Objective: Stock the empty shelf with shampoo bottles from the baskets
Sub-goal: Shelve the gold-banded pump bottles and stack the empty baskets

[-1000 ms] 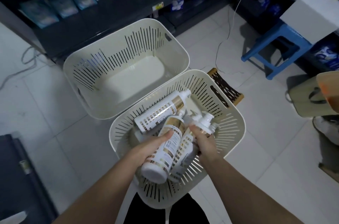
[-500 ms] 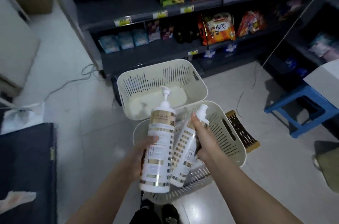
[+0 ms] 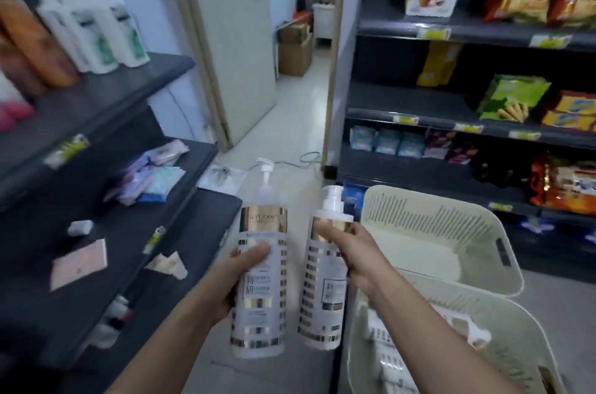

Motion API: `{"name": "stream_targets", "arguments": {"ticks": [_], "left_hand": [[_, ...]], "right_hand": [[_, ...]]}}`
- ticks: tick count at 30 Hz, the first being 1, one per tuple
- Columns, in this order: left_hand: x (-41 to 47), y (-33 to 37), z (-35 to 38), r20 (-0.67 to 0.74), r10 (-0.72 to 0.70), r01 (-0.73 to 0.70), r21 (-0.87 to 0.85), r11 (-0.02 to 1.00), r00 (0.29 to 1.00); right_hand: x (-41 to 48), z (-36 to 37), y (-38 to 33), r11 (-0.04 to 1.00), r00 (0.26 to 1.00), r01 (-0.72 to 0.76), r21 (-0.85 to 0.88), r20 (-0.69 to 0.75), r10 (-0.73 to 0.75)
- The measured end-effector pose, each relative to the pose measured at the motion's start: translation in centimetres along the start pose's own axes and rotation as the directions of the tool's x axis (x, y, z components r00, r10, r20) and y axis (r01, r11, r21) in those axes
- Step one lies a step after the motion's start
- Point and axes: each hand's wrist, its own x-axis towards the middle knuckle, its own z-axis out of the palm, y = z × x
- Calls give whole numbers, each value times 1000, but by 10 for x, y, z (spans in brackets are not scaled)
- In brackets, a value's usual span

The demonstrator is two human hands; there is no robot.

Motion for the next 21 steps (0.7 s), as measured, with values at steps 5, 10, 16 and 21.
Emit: {"name": "stream_targets", "arguments": {"ticks": [5, 10, 16, 21], "left_hand": [[-53, 29, -67, -200, 146, -150, -2, 989, 969], [-106, 58, -140, -391, 253, -263, 30, 964, 885], [-168, 90, -219, -563, 411, -440, 91, 893, 717], [-204, 115, -282, -652, 484, -509, 171, 844, 583]], "right_hand": [[8, 99, -13, 985, 985, 78, -157, 163, -52], [11, 201, -17, 943, 941, 196, -267, 320, -105], [-9, 318, -26, 895, 844, 348, -279, 508, -169], [-23, 405, -37, 879, 753, 427, -212, 622, -216]]}}
